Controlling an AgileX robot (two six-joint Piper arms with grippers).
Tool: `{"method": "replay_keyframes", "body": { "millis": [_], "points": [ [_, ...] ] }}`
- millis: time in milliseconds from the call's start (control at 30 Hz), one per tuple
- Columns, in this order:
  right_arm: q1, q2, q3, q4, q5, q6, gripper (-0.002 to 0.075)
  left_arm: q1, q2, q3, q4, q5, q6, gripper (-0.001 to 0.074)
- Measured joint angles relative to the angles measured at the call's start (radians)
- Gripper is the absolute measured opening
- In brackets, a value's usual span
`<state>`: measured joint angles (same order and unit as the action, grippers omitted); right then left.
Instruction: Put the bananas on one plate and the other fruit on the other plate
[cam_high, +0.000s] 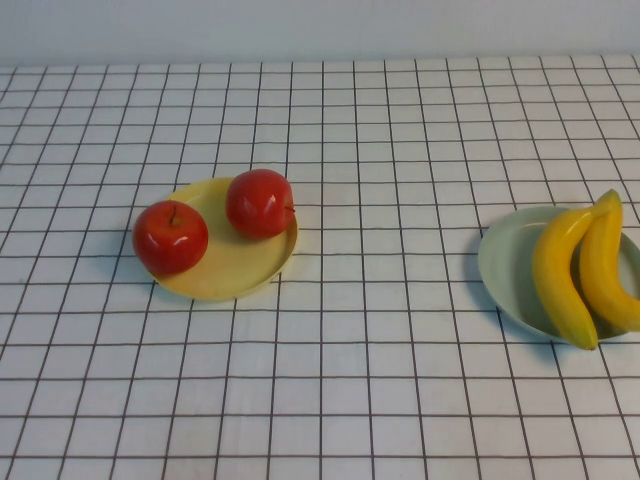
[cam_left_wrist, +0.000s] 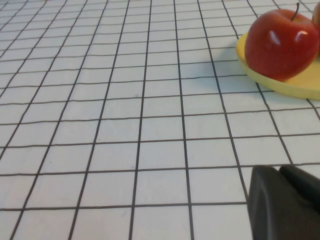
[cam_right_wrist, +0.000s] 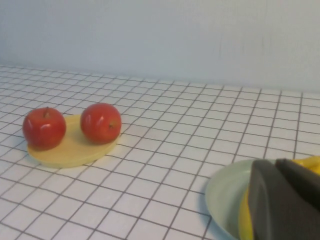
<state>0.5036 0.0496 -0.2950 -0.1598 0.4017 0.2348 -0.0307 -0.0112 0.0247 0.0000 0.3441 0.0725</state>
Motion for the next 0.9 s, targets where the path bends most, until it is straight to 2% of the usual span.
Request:
{"method": "replay_keyframes", "body": {
  "millis": [167,267,567,800,900],
  "points": [
    [0.000,-0.024,0.039,-0.134,0.045,0.133,-0.0014,0.000,0.000,0.000,0.000,0.000,0.000,-0.0004],
    [-0.024,-0.042,0.058,-0.159,0.052,0.170,-0.0014,0.000,0.000,0.000,0.000,0.000,0.000,-0.0004],
    [-0.290,-0.059,0.189,-0.167,0.052,0.183,-0.0014,0.000,0.000,0.000,0.000,0.000,0.000,-0.0004],
    [-0.313,-0.059,0.278,-0.169,0.036,0.248,-0.0014,0.000,0.000,0.000,0.000,0.000,0.000,-0.0004],
    [-0.313,-0.059,0.312,-0.169,-0.047,0.250,-0.0014,0.000,0.000,0.000,0.000,0.000,0.000,-0.0004]
  ]
}}
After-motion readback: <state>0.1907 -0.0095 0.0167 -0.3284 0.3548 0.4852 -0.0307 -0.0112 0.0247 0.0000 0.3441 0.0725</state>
